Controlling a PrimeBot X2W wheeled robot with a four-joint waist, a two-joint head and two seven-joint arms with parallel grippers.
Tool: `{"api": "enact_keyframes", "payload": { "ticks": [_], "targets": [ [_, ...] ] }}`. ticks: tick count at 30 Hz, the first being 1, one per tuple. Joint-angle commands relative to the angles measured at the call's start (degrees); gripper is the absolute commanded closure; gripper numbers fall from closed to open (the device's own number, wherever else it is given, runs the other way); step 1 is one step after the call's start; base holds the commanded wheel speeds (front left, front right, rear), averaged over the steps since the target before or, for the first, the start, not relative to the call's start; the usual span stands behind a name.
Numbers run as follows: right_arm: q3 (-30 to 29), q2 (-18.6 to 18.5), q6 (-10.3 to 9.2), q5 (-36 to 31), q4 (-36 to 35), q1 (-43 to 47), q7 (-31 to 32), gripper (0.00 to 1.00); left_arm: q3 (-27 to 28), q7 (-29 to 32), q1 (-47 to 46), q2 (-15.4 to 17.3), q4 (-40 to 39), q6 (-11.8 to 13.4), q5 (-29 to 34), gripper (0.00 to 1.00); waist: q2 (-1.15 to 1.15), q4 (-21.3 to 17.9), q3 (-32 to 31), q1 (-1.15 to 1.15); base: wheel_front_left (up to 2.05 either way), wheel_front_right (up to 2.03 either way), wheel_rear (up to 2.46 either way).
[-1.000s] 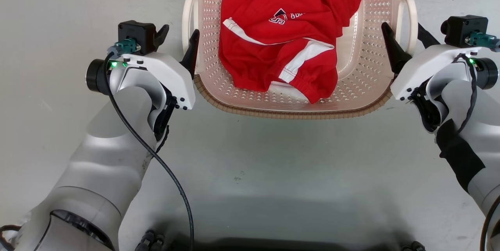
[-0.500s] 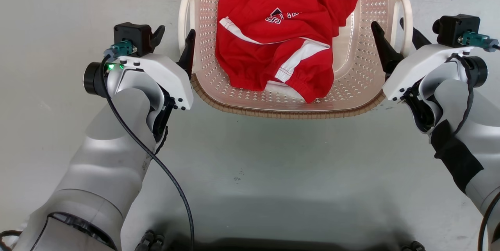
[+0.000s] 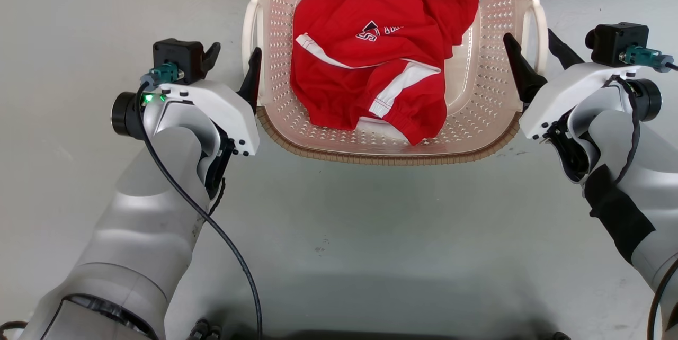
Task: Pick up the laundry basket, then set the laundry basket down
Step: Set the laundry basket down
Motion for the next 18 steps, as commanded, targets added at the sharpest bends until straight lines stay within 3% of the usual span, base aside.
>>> {"api": "enact_keyframes", "payload": {
  "ticks": [1, 18],
  "targets": [
    [0.38, 0.22, -0.2, 0.95, -0.01, 2.4, -0.73, 0.0, 1.35, -0.51, 2.47, 2.01, -0.09, -0.3, 0.68, 0.0, 0.0, -0.08, -0.34, 0.0, 0.0, 0.0, 0.0],
    [0.13, 0.23, -0.2, -0.8, 0.77, 4.31, -0.78, 0.0, 5.32, -0.51, 6.8, 1.9, 0.74, -0.5, 3.66, 0.0, 0.0, 0.09, -7.75, 0.0, 0.0, 0.0, 0.0]
  ]
}}
